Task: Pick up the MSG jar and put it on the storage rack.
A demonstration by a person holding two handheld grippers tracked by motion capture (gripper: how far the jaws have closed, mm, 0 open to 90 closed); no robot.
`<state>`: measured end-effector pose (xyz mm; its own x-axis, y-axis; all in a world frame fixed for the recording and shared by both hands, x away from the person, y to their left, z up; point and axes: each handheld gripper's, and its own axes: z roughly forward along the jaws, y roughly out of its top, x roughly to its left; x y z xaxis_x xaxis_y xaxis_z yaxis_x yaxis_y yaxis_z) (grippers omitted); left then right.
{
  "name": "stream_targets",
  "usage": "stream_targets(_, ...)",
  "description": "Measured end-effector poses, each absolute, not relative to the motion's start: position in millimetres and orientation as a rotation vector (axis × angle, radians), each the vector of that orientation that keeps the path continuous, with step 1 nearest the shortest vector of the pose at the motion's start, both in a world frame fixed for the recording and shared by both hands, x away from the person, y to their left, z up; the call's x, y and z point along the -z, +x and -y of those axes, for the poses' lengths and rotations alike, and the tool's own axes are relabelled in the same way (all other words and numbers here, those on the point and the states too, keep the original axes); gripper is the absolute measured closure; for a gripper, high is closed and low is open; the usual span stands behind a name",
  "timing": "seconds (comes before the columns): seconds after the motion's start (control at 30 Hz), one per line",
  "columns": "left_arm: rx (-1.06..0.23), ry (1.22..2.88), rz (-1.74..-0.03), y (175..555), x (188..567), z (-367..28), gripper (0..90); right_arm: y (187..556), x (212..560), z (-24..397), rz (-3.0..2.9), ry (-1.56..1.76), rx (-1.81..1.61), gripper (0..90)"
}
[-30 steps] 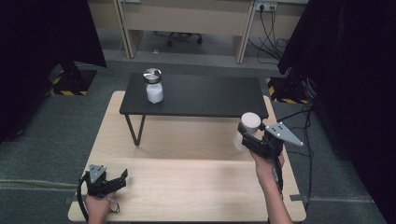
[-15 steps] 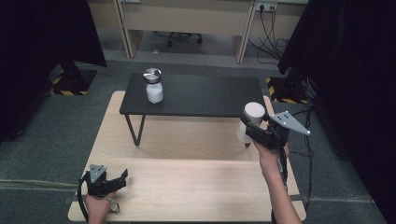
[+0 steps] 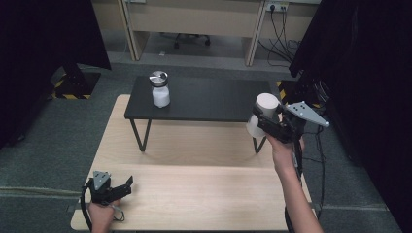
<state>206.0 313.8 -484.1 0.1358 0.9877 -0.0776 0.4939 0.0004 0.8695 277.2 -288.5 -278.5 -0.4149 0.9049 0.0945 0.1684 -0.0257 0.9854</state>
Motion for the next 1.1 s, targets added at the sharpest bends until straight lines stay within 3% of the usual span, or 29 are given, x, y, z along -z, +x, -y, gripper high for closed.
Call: stream_targets(1.1, -0.792, 1.553, -1.520, 205, 485, -313, 0.6, 333, 274, 276, -1.582, 1.111, -1.476, 33.3)
